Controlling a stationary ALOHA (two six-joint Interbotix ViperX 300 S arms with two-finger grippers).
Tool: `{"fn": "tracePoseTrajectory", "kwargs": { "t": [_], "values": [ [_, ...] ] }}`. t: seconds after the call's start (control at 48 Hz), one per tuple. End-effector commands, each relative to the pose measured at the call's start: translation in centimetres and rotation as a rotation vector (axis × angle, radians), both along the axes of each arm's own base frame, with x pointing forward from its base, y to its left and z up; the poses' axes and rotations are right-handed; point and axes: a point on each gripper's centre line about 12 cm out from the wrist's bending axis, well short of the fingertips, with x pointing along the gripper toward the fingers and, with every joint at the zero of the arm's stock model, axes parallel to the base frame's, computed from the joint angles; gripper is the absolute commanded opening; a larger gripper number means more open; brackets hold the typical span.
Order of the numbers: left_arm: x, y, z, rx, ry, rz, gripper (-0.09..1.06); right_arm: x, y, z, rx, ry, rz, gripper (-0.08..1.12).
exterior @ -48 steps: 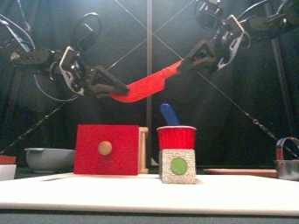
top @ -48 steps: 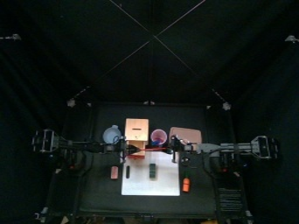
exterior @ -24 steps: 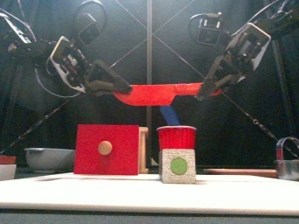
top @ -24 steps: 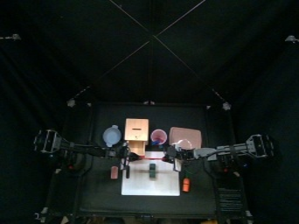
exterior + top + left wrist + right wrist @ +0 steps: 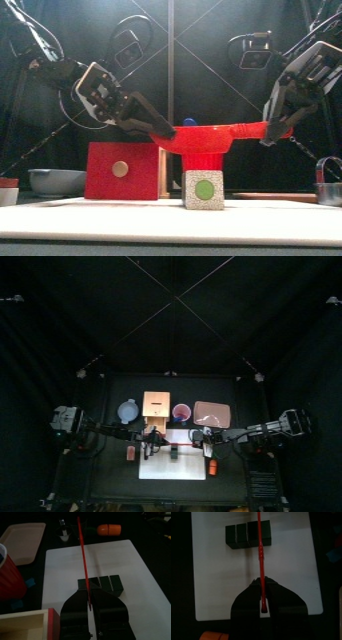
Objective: Place sushi on board then cut the sushi with the knife then place the pieces on the plate
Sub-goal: Cut the sushi into 4 pieces
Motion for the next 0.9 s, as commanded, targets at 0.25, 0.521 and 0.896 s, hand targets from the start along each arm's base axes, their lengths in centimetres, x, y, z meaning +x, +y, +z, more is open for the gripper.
{"fn": "tracePoseTrajectory", "kwargs": {
  "t": [0.25, 0.521, 0.896],
  "values": [
    [-0.5, -0.9, -1.2, 0.067, 0.091, -0.057, 0.31, 0.0, 0.6, -1.5, -0.017, 0.047, 0.031, 0.39],
    [-0.6, -0.8, -1.8, 0.072, 0.117, -0.059, 0.31, 0.5, 0.3, -1.5, -0.031, 0.038, 0.035, 0.39],
    [-0.4, -1.6, -1.2, 0.067, 0.098, -0.075, 0.31, 0.6, 0.4, -1.2, -0.027, 0.028, 0.033, 0.39]
  ]
}}
